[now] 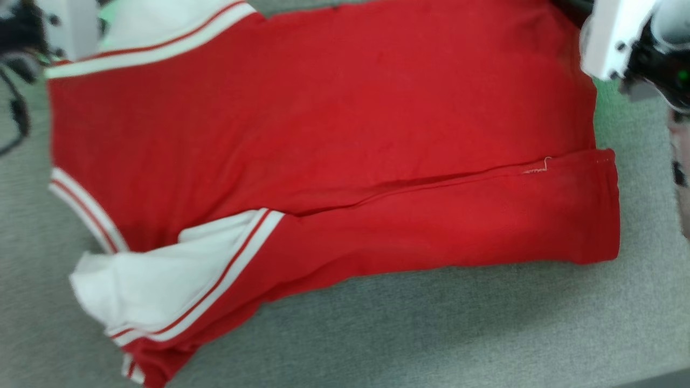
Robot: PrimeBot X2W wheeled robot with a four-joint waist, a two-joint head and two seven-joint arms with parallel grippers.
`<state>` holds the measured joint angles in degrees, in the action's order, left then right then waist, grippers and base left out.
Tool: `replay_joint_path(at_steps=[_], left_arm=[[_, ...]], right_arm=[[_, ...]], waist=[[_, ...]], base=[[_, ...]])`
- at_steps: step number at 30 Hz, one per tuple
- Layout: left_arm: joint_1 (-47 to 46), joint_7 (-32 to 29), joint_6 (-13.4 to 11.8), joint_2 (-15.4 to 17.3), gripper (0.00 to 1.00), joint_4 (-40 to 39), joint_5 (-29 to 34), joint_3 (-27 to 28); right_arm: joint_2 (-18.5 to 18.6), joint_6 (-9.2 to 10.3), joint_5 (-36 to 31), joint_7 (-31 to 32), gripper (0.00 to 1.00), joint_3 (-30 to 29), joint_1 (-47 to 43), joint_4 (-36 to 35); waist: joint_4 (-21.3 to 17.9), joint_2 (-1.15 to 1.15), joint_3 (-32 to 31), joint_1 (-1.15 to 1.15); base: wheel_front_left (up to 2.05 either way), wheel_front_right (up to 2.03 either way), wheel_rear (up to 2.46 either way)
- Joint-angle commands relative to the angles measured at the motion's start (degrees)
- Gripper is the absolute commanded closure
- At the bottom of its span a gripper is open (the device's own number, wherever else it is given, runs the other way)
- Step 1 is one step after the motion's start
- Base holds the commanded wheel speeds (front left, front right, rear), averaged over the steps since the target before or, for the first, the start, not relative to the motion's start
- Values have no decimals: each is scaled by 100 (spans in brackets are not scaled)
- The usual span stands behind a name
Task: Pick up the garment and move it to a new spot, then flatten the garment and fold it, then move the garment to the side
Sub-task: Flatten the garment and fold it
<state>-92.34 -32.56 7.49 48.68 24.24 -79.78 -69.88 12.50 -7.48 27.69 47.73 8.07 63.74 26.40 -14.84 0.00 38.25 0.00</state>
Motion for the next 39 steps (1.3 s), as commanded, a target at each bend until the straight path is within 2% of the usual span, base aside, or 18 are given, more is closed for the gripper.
replay_joint_path(at_steps=[1,7,10,19,28,36,39], left_arm=[[176,330,-3,10,100,-175,-114,-10],[747,1423,-3,198,100,-1114,-353,-73],[1074,1946,-3,411,100,-1646,-328,-135],[2320,3444,-3,1119,100,-2915,20,-303],[3719,4558,-5,1415,100,-3324,369,-343],[4484,4769,-5,1529,100,-3460,370,-261],[4658,4771,-5,1388,100,-3318,566,-189]], right_arm=[[238,-2,179,-125,100,107,-246,-152],[945,-2,715,-316,100,445,-1040,-800],[1258,-1,950,-371,100,431,-1465,-1104],[1788,-1,1228,-471,100,139,-2922,-2134],[1855,-2,1195,-483,100,-491,-4096,-2747],[1558,-2,986,-535,100,-954,-4641,-3011],[1459,-2,875,-567,100,-1027,-4763,-3025]], waist=[[379,0,-446,0],[769,0,-1051,0],[910,0,-1267,0],[1183,0,-1602,0],[1322,0,-1556,0],[1406,0,-1402,0],[1431,0,-1336,0]], base=[[0,0,0],[0,0,0],[0,0,0],[0,0,0],[0,0,0],[0,0,0],[0,0,0]])
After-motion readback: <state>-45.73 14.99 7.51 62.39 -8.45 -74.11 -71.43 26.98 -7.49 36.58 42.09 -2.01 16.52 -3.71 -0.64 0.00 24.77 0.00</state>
